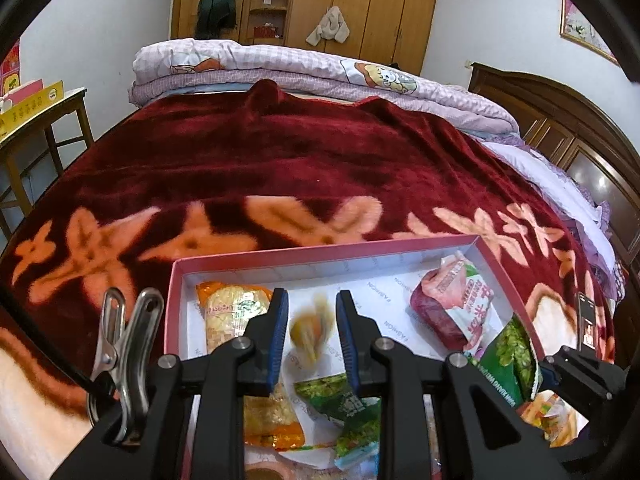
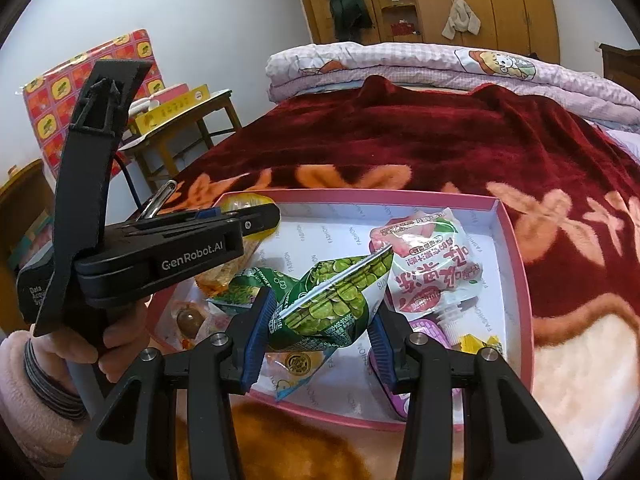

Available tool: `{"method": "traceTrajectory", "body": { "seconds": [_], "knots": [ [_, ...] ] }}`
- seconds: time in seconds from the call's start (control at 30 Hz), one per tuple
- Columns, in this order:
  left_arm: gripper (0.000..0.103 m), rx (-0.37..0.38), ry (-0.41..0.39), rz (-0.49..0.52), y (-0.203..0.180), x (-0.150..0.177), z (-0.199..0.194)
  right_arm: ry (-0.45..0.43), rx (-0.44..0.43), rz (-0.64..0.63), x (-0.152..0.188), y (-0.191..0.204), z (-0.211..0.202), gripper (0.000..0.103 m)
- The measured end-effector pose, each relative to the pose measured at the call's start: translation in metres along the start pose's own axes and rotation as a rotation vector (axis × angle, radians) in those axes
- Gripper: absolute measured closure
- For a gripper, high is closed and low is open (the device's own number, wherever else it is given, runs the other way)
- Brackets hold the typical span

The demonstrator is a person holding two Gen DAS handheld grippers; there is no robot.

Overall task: Organize snacks
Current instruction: 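Open both tools to drop the jelly cup and green bag into the box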

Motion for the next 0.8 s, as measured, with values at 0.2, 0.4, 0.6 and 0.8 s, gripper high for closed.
{"method": "traceTrajectory", "body": {
  "seconds": [0.2,0.4,0.6,0.8],
  "knots": [
    [0.069,-0.013,0.01,0.002,-0.001,-0.001,0.003,0.009,-0.007,0.016,0.001,-0.003,0.003,0.057],
    [0.062,-0.032,0.001,0.011,-0.002,-0.001,-0.003,-0.006,-0.006,0.008,0.0,-0.001,0.0,0.049],
    [0.062,-0.034,-0.003,-0.007,0.002,0.002,-0.015,-0.034,-0.011,0.0,-0.002,0.002,-0.006,0.043],
    [0.062,-0.035,-0.007,-0.021,0.006,0.009,-0.032,-0.059,-0.024,0.002,-0.001,0.006,-0.015,0.043]
  ]
}}
Point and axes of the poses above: each gripper's, at about its wrist camera, not at the fingertips, and z roughly the way its jaws point, y to its left, x to its underside, the point moved 2 cm from there along z, roughly the way its jaws point, and after that the axes turned 8 degrees about -x, right-handed, at the moved point
